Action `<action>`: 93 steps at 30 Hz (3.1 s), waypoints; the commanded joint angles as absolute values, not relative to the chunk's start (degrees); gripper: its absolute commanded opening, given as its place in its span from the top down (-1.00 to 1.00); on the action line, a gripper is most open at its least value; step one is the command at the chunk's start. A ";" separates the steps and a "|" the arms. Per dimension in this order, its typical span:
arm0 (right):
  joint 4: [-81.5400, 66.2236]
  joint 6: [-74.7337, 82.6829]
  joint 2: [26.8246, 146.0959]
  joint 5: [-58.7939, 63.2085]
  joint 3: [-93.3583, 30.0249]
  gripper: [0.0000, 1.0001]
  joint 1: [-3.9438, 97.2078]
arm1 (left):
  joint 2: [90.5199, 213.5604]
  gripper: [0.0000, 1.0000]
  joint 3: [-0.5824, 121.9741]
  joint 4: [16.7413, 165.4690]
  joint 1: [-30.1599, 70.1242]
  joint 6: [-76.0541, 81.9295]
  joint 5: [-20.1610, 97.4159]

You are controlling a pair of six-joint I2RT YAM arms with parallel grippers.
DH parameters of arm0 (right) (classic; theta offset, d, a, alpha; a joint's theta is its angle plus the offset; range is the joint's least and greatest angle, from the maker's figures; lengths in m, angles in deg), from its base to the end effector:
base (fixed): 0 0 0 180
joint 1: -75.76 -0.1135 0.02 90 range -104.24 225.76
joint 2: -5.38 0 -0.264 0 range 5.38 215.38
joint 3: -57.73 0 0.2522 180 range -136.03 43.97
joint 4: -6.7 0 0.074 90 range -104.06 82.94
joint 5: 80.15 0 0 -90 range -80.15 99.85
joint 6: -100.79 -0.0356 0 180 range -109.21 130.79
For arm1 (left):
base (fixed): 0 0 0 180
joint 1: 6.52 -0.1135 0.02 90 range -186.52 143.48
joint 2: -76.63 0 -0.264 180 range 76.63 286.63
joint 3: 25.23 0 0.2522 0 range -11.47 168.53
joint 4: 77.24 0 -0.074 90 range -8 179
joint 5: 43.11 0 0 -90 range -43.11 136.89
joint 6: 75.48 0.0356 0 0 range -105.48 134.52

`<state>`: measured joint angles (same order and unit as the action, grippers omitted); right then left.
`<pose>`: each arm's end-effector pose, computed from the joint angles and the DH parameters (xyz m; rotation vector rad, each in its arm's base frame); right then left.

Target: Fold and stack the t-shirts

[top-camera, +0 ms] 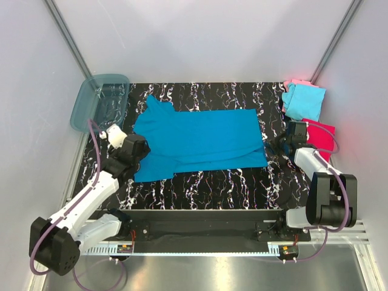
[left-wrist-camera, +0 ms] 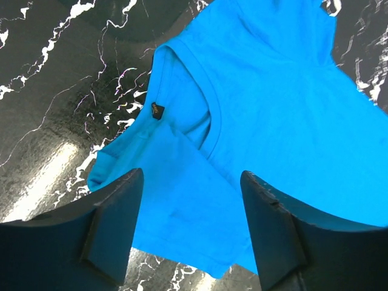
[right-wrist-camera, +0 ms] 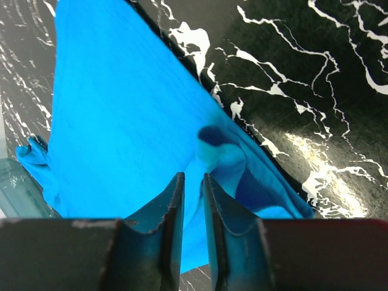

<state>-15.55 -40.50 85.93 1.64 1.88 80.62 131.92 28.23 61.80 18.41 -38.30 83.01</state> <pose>0.2798 -0.0187 0.1887 1.0922 2.1950 0.5427 0.1876 -0.0641 0.2527 -0.8080 1.9945 -0.0435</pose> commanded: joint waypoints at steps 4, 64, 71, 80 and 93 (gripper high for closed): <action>-12.51 -38.43 79.39 1.32 1.95 0.46 79.80 | 132.36 -0.43 29.22 65.62 18.27 -37.34 82.31; -17.61 -31.49 59.70 0.97 13.47 0.38 71.28 | 126.38 -0.45 6.19 66.07 38.83 -54.65 84.41; -17.61 -30.44 59.96 0.97 14.35 0.39 71.36 | 118.84 -0.58 -1.35 74.74 31.55 -52.46 80.39; -16.47 -30.96 62.15 0.53 14.17 0.38 71.45 | 114.42 -0.55 -4.01 76.35 25.30 -49.91 74.13; -16.12 -31.31 61.89 0.88 14.44 0.38 71.45 | 123.57 -0.18 -0.49 79.51 25.30 -49.38 72.99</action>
<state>-18.61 -31.47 62.17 1.18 14.43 71.40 122.92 -1.06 81.38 25.45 -50.34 74.99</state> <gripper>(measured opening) 0.309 0.624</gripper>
